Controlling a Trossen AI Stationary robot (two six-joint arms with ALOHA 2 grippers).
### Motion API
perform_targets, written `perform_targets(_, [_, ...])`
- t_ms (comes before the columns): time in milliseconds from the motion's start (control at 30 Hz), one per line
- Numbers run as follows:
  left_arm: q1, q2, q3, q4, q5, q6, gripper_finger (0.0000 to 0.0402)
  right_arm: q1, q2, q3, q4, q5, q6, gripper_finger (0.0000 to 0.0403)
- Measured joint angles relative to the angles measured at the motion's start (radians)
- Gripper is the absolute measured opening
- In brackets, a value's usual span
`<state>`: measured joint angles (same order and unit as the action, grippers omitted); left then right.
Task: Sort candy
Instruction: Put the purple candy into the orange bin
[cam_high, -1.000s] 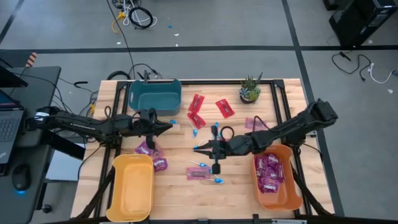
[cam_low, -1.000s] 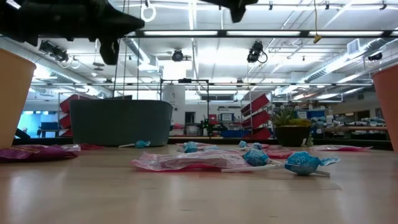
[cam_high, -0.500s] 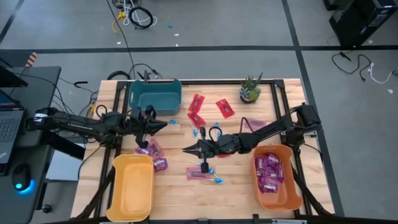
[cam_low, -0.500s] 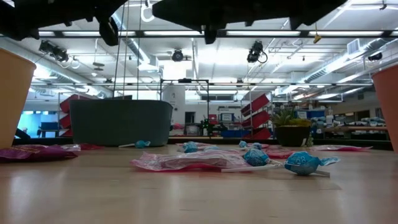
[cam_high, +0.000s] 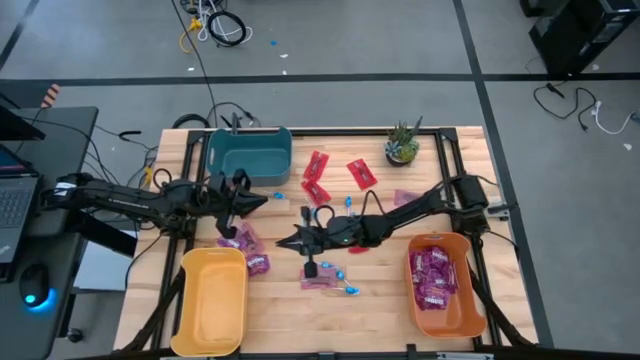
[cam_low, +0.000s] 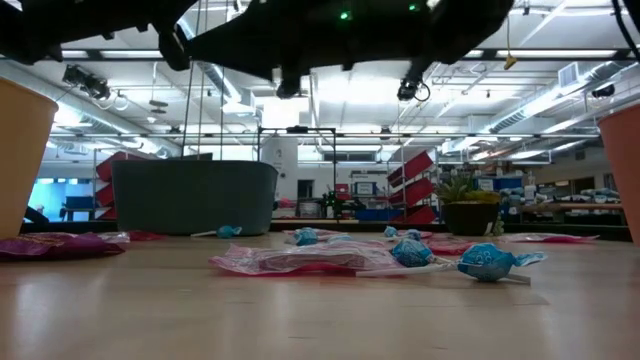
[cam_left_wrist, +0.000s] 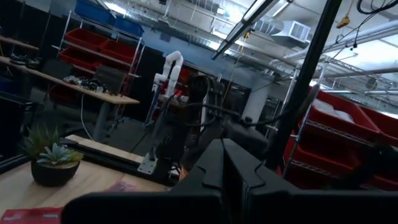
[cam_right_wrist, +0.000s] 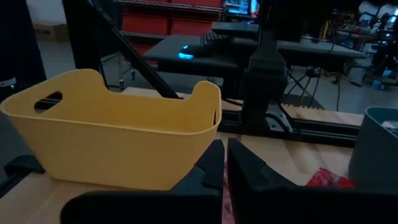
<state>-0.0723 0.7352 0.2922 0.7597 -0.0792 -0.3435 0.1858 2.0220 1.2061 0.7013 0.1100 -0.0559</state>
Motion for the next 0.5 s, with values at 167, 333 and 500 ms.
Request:
perform_targets(167, [0.000,-0.030,0.000,0.020,0.003,0.000,0.0001,-0.006,0.082,0.081,-0.017,-0.001,0.000,0.0007])
perform_targets(333, [0.000,-0.067,0.000,0.036,0.021,0.001,0.0001,-0.005,0.151,0.148,-0.034,-0.004,0.000,0.0009])
perform_targets(500, [0.000,-0.093,0.000,0.086,0.021,0.024,0.0001,-0.005,0.220,0.240,-0.141,-0.009,0.037,0.0024])
